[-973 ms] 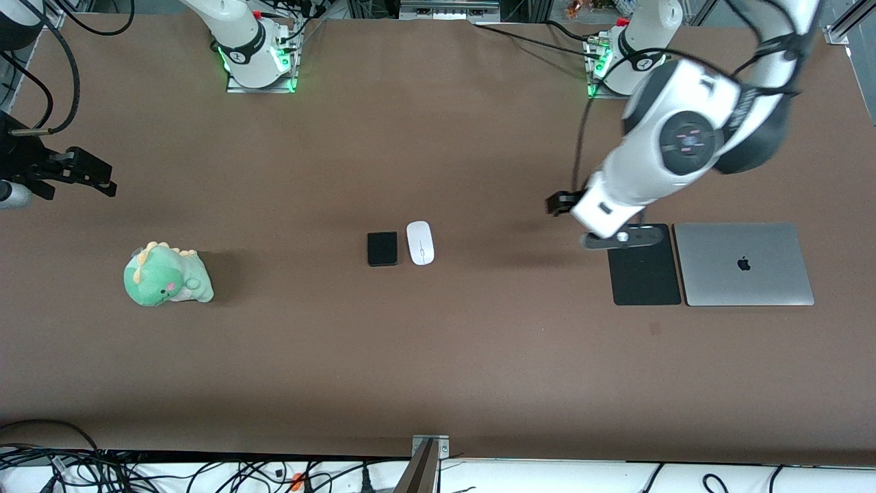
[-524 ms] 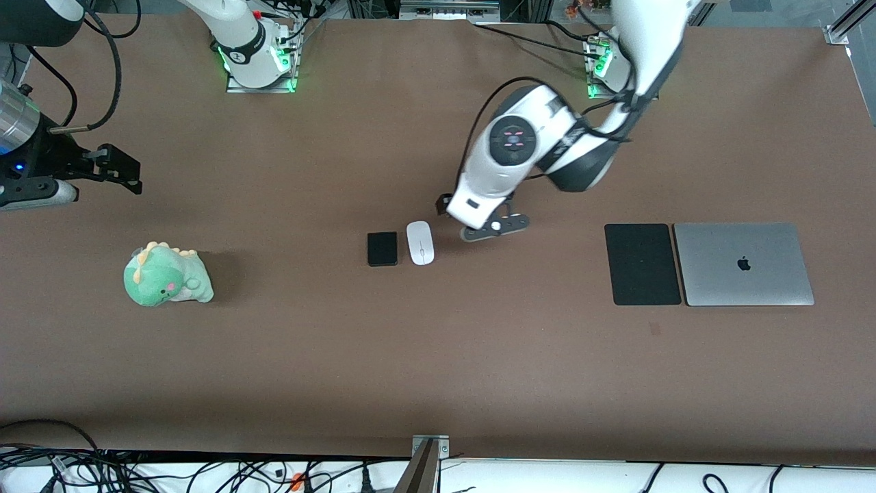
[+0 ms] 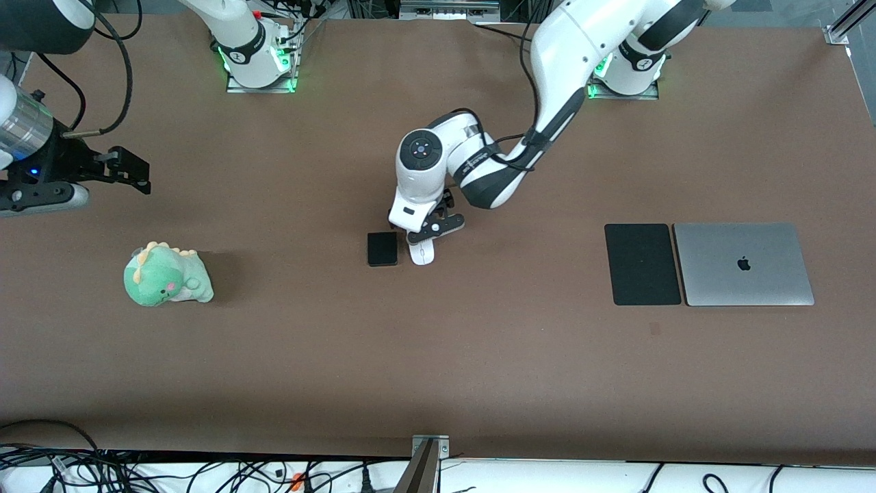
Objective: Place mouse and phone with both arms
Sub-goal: 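Reach the left gripper toward the white mouse while the right gripper moves out, then grasp the white mouse with the left gripper while the right gripper approaches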
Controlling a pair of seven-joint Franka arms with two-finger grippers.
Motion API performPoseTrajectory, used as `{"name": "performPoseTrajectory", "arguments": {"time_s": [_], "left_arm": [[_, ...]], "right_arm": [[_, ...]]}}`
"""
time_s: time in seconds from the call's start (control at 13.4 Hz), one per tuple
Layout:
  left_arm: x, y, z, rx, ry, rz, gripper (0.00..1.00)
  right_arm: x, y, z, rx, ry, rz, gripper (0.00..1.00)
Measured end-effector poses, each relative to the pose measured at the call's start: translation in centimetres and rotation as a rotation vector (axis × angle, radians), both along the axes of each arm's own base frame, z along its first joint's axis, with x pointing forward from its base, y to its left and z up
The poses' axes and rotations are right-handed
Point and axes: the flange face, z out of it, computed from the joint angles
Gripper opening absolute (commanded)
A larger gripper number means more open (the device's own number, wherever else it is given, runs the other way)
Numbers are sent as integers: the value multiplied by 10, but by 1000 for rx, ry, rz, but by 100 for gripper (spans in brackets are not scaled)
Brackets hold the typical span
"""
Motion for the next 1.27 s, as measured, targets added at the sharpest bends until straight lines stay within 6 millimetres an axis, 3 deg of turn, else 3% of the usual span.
{"name": "performPoseTrajectory", "arguments": {"time_s": [0.37, 0.67, 0.9, 0.97, 1.12, 1.27], "left_arm": [[10, -1, -26, -22, -19, 19, 100], [13, 4, -40, -8, -25, 17, 98], [13, 4, -41, -7, -28, -11, 62], [13, 4, -41, -7, -30, -31, 45], [16, 6, -41, -7, -37, -69, 29], [23, 11, -39, -8, -47, -81, 26]], "right_arm": [[28, 14, -71, 20, 79, -103, 100], [43, 36, -111, 18, 91, -95, 100], [47, 50, -128, 9, 100, -88, 100], [49, 50, -132, 8, 102, -88, 100], [50, 50, -137, 6, 102, -88, 100], [51, 50, -136, 7, 95, -88, 100]]}}
